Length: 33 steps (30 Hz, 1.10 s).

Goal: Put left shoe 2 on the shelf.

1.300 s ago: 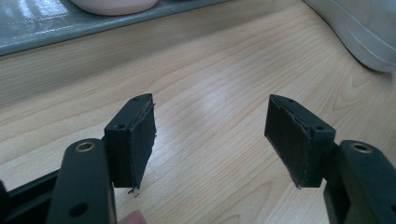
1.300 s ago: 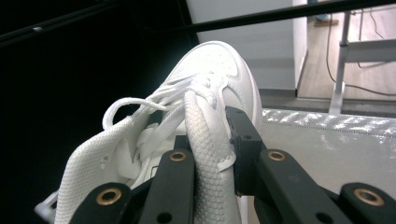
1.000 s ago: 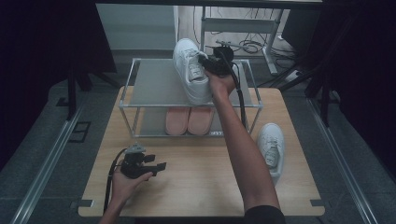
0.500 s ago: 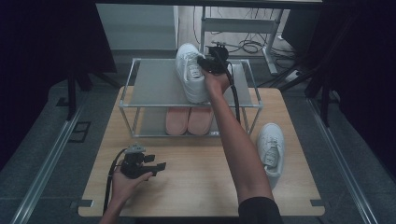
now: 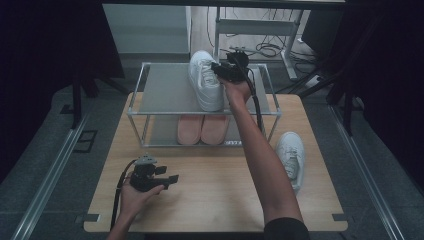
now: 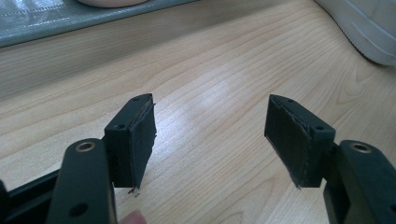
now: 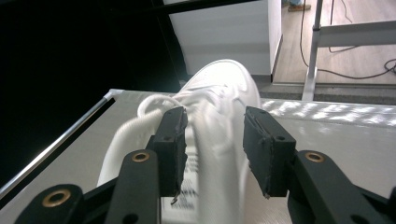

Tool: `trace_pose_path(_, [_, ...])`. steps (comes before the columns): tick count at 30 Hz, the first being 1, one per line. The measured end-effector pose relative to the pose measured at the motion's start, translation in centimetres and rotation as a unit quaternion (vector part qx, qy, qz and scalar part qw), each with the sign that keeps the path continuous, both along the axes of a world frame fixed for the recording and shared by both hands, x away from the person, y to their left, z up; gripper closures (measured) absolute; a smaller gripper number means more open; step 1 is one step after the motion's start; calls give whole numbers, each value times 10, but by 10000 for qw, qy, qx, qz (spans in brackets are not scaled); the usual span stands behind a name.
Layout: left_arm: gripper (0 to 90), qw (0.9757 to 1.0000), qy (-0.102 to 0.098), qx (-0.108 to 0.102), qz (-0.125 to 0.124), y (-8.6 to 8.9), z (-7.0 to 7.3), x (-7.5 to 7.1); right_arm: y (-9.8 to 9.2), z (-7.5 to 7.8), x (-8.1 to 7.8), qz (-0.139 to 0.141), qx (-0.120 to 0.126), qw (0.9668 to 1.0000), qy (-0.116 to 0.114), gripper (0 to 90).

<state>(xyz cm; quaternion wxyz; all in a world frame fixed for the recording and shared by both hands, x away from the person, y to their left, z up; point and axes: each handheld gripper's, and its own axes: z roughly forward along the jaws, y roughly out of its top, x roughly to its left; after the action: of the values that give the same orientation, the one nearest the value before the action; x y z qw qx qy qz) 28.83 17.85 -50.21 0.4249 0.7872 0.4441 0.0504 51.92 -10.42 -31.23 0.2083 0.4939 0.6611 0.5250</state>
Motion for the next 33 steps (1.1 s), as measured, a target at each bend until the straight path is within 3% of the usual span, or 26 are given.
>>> trace_pose_path(8, [340,10000,-3,49,-12,-2,0,-1,-30,-5,-30,174,38,9997,-138,635])
trace_pose_path(17, [340,10000,-6,79,-25,-3,0,-2,-50,-22,-60,449,-29,9989,-120,769])
trace_pose_path(23, [339,9999,19,110,-58,-6,-2,-2,-53,-34,-70,579,-116,9982,-63,840])
trace_pose_path(33, [338,9999,35,114,-20,-5,-2,-2,-51,-49,-73,734,-169,9971,77,881])
